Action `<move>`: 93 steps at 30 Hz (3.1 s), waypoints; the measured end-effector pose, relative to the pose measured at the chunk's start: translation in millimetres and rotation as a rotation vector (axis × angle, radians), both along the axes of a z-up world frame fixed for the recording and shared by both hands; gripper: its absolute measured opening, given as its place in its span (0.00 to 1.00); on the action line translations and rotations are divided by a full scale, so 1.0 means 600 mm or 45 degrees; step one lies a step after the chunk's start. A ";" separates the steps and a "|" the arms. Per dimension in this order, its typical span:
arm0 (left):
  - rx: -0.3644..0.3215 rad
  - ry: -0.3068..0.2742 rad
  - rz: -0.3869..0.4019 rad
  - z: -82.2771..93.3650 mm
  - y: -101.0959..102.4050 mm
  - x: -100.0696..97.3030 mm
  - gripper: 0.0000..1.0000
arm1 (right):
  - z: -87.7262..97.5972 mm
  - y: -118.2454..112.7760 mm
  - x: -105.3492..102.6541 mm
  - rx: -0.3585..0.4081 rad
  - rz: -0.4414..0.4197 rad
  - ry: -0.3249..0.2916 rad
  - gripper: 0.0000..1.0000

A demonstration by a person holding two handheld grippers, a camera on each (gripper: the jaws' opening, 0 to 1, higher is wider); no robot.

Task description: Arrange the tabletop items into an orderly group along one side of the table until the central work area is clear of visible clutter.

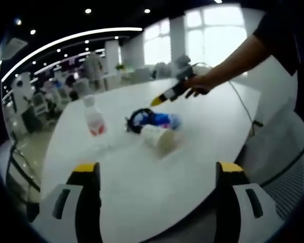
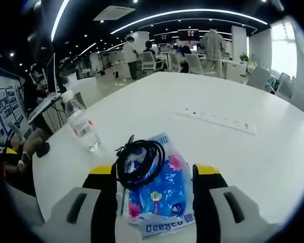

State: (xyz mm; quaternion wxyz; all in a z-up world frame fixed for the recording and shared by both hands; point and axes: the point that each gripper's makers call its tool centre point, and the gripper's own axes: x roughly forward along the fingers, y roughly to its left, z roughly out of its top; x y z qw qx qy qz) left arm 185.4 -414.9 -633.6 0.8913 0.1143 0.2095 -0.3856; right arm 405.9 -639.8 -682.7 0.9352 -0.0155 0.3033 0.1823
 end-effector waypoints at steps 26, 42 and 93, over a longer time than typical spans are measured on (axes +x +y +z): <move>0.025 0.000 0.009 -0.004 0.005 0.001 0.86 | -0.051 0.022 0.053 0.075 -0.138 0.128 0.40; 0.035 0.004 0.011 -0.004 0.009 0.002 0.77 | -0.079 0.036 0.054 -0.064 -0.131 0.212 0.28; -0.005 -0.044 -0.022 0.010 -0.001 -0.002 0.82 | 0.054 0.028 0.036 0.026 -0.193 0.013 0.04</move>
